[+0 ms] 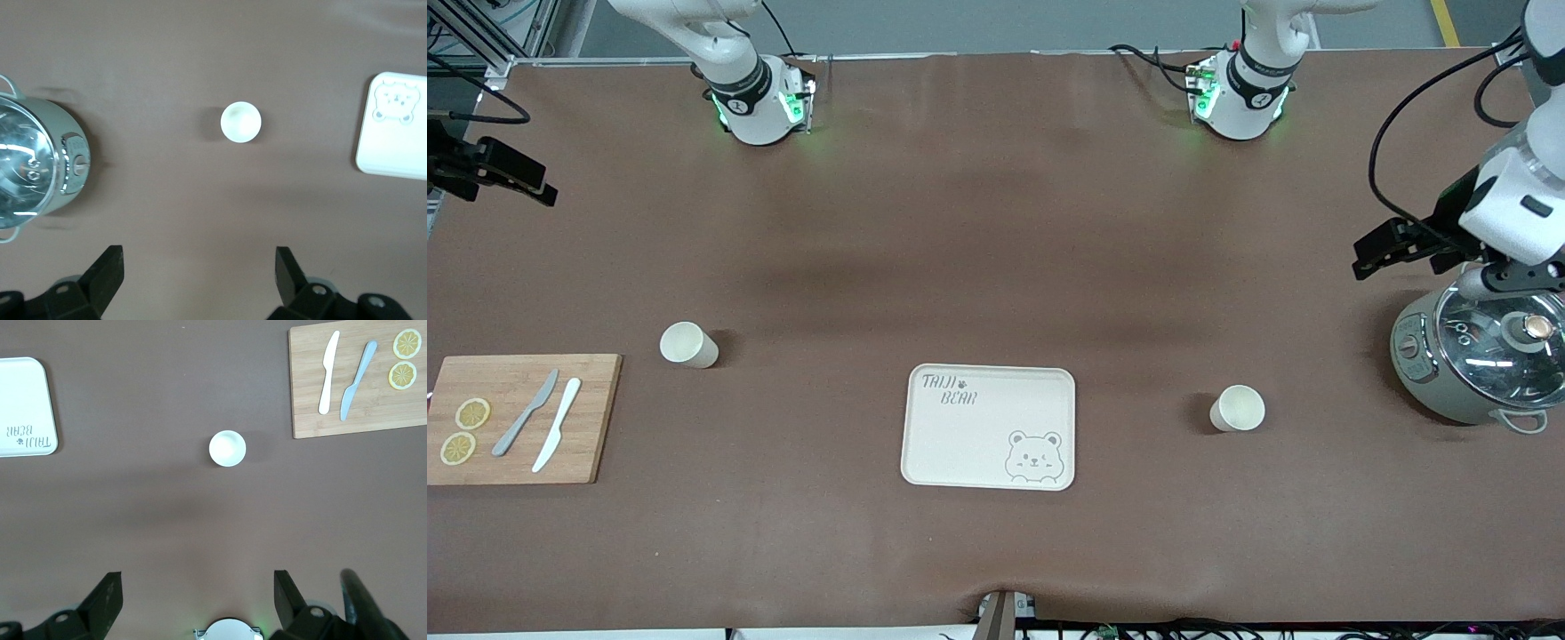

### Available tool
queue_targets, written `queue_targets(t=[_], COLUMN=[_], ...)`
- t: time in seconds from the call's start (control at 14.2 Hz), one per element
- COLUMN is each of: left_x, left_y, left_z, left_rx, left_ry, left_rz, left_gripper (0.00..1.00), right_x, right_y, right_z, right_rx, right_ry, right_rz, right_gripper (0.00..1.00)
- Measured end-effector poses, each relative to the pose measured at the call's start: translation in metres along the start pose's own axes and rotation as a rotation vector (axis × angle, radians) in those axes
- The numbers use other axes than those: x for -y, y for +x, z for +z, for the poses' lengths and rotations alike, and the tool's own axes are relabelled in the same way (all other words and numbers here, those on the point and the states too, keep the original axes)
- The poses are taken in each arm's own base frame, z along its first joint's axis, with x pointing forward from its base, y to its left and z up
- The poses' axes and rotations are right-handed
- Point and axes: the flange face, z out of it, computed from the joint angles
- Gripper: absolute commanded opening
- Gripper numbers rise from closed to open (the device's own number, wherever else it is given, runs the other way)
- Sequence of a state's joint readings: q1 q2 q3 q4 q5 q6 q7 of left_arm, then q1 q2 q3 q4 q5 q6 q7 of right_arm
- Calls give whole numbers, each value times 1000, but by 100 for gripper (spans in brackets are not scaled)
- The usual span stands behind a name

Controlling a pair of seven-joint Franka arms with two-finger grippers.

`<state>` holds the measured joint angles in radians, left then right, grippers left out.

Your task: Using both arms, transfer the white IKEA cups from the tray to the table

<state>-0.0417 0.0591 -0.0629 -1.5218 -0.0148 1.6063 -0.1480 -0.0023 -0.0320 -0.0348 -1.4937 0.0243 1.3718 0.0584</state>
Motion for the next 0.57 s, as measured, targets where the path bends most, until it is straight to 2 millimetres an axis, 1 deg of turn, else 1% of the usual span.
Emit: queue_targets(t=[0.14,0.35,0.42,0.57], left_x=[2,-12,-13,-8], left_y=[-11,-29,-33,-38], left_z=[-10,-19,-19,-22], left_rx=[-5,-10,-8,0], left_ry=[2,3,3,5], left_rz=[30,60,62,55], left_gripper=[100,100,100,100], right_x=[0,-1,-1,-1], right_y=[0,0,1,1], right_z=[1,3,4,5], right_rx=[2,6,8,10], right_ry=[-1,-2,-3,-4], right_rz=[0,1,2,2], right_gripper=[100,100,100,100])
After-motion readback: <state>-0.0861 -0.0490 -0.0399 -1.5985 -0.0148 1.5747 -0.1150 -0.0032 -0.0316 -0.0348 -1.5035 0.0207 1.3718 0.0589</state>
